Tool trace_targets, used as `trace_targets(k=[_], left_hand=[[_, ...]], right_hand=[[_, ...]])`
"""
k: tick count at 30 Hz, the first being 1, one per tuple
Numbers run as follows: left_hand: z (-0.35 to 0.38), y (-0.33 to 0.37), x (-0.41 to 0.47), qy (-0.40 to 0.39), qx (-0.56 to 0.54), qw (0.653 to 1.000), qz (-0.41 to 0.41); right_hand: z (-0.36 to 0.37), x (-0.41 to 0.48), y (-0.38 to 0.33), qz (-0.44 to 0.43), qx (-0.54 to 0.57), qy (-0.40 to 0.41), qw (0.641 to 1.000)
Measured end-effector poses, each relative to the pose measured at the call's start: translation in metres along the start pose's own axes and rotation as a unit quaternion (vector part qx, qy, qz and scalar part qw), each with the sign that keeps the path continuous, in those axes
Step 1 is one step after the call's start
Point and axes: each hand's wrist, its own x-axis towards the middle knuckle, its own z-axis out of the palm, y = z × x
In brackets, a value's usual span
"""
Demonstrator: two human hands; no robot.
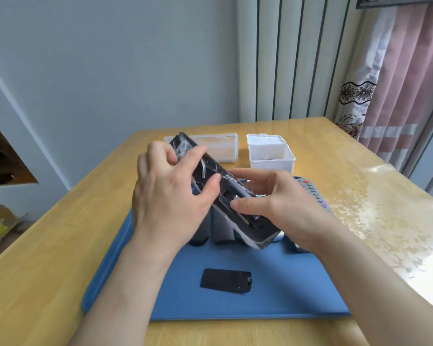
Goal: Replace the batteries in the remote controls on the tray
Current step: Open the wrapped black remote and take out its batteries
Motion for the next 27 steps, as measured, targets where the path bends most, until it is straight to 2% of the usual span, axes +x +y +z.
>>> trace_targets(k=[2, 4, 6, 10, 13, 15, 20, 23, 25, 27], left_hand=[[-0.001, 0.002, -0.001, 0.02, -0.035, 0.999, 0.024], [0.002, 0.01, -0.003, -0.062, -0.111, 0.992, -0.025], [0.013, 0.015, -0.007, -0.138, -0.222, 0.961, -0.085], [0.025, 0.017, -0.011, -0.102, -0.423, 0.887, -0.152], [0.026, 0.019, -0.009, -0.082, -0.505, 0.839, -0.185], [0.026, 0.019, -0.008, -0.052, -0.527, 0.828, -0.184], [0.026, 0.02, -0.009, 0.01, -0.508, 0.85, -0.14], [0.026, 0.017, -0.008, 0.022, -0.489, 0.863, -0.125], [0.023, 0.017, -0.009, 0.026, -0.403, 0.91, -0.096], [0.015, 0.018, -0.009, 0.04, -0.23, 0.971, -0.047]], right_hand=[[0.001, 0.003, 0.005, 0.01, 0.049, 0.033, 0.998], [0.002, 0.004, 0.01, 0.017, 0.095, 0.062, 0.993], [0.004, 0.006, 0.01, 0.017, 0.135, 0.071, 0.988], [0.005, 0.005, 0.005, 0.013, 0.159, 0.056, 0.986], [0.002, 0.005, 0.0, 0.031, 0.183, 0.032, 0.982], [0.003, 0.006, -0.001, 0.041, 0.187, -0.002, 0.981], [0.004, 0.004, 0.001, 0.093, 0.195, -0.09, 0.972], [0.003, 0.002, -0.001, 0.085, 0.208, -0.092, 0.97], [0.001, 0.001, -0.002, 0.059, 0.192, -0.079, 0.976], [-0.003, 0.001, -0.001, 0.015, 0.11, -0.059, 0.992]])
